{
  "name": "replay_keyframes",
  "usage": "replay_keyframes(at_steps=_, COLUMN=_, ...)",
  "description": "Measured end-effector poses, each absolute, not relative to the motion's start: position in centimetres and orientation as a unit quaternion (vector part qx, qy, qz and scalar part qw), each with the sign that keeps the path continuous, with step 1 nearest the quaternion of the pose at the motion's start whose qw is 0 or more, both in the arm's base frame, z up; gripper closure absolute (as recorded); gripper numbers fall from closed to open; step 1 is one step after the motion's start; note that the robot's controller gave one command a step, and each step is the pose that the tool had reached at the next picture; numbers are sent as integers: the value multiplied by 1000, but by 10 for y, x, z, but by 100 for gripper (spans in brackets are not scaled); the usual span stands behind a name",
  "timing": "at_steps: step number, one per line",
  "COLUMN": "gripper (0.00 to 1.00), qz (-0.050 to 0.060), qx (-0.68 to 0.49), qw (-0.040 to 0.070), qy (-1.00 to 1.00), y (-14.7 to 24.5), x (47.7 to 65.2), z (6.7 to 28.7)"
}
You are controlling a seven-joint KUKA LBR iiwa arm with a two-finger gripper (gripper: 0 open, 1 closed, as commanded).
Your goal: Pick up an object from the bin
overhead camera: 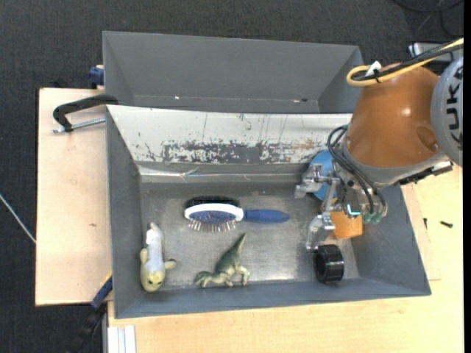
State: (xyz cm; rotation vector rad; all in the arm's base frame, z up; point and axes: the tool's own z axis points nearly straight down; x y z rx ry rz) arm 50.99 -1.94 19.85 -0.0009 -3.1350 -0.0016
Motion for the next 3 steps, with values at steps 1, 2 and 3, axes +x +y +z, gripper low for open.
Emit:
replay_keyframes(at_steps=1, gripper=0, qz=-1, qx=-30, qw=-4, qy=-1000, y=25, x=581, z=72)
replay_keyframes(at_steps=2, gripper=0, qz=-1, qx=33, qw=-4, qy=-999, y=48, x=598, z=102)
replay_keyframes(at_steps=3, gripper=0, qz=-1, qx=55, qw=-3, qy=-998, y=91, x=598, z=108)
